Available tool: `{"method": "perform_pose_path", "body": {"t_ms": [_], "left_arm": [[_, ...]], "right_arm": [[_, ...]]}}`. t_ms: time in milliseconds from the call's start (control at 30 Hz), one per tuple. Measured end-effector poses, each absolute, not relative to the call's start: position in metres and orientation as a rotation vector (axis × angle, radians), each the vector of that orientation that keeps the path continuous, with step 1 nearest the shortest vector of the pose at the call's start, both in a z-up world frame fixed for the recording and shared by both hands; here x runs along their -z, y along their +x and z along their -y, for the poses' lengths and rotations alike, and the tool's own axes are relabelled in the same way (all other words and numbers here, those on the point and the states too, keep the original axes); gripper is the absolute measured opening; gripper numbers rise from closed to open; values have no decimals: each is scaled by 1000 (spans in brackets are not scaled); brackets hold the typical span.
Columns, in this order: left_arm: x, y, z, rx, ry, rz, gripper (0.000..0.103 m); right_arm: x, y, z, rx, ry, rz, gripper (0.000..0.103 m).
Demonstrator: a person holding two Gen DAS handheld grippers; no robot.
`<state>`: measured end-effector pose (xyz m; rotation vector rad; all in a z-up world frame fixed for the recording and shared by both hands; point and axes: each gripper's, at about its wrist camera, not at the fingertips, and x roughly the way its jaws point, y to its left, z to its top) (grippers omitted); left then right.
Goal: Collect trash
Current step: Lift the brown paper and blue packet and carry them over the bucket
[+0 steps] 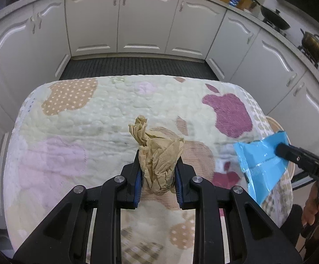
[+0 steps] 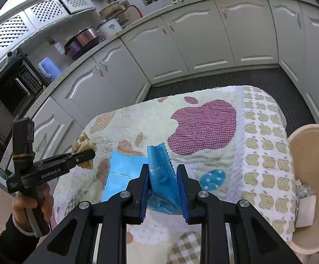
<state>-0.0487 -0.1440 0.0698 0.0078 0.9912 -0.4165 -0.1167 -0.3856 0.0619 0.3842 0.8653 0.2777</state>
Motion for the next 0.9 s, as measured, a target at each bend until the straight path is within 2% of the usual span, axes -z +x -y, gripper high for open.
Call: {"method": "perform_pose_path", "body": {"t_ms": [400, 900], "left_arm": [[-81, -81, 210, 510, 83, -956, 22], [-83, -95, 330, 705, 164, -963, 22]], "right_arm": [[-68, -156, 441, -176, 423, -825, 23], [-62, -214, 566, 101, 545, -762, 23]]}}
